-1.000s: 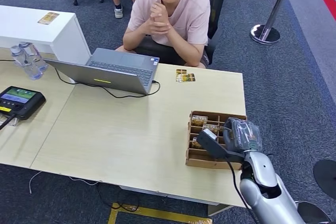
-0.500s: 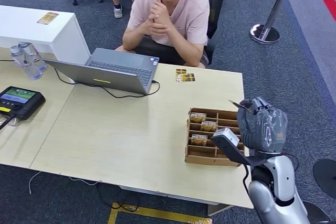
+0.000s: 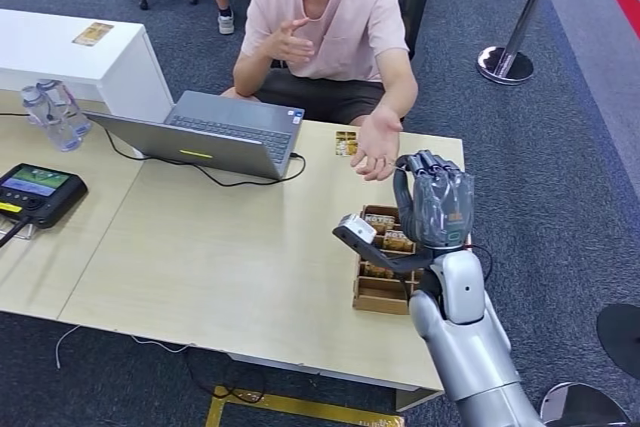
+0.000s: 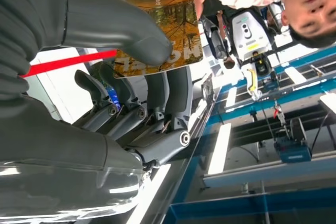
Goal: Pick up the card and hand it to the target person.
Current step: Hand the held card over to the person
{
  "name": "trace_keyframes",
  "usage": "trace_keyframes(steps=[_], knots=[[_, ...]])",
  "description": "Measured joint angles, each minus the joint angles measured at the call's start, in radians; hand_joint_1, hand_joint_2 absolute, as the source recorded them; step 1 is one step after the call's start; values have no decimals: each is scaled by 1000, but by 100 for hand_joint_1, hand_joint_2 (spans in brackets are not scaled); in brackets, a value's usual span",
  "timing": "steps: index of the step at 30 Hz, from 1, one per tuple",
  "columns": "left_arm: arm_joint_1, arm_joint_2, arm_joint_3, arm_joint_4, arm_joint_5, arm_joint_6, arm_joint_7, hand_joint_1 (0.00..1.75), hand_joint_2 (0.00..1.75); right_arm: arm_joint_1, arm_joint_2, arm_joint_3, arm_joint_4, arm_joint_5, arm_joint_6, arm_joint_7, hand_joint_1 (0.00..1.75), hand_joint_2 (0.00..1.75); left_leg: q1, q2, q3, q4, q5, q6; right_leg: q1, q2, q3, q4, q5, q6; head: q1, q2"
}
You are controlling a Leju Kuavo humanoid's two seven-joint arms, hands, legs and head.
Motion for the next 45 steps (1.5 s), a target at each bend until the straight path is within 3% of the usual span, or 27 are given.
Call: trace_keyframes(steps=[5,11,14,15,18,27,31,38,45], knots=[[0,0,0,0,-7,-3,5,0,175,-46,66,-77,92,45,-1,-13,152,175,0,0,-1,0,0,0,0,0,0,-1,0,1,0,0],[0,0,-2,0,-22,-15,3,0,175,-69,90,-128,149,75,-2,-8,152,175,0,0,-2,0,0,1,0,0,0,-3,1,2,0,0],[0,0,-4,0,-33,-24,-7,0,175,-89,94,-147,188,87,-2,11,38,44,0,0,-2,0,0,1,0,0,0,-3,1,2,0,0],[0,0,-4,0,-36,-27,-12,0,131,-97,96,-151,202,90,-2,16,0,0,0,0,-2,0,0,1,0,0,0,-3,2,2,0,0],[0,0,-6,0,-39,-31,-29,0,0,-112,97,-159,238,89,-2,24,0,0,0,0,-2,0,0,1,0,0,0,-4,2,3,0,0],[0,0,-6,0,-32,-27,-15,0,0,-126,97,-211,279,45,-3,6,0,0,0,0,-3,0,1,2,0,0,0,-5,2,3,0,0],[0,0,-6,0,-26,-22,-15,0,0,-154,90,-278,286,-54,-3,-33,0,175,0,0,-3,0,1,2,0,0,0,-6,3,5,0,0],[1,0,-6,0,-17,-15,-11,0,0,-233,5,-414,354,-321,8,-89,0,175,0,-1,-5,1,3,5,-1,0,0,-9,6,7,0,0],[2,0,-5,0,-12,-16,-1,0,0,-230,-145,-539,406,-648,145,-141,0,175,-2,-3,-7,1,2,8,-2,-3,0,-12,7,9,0,0]])
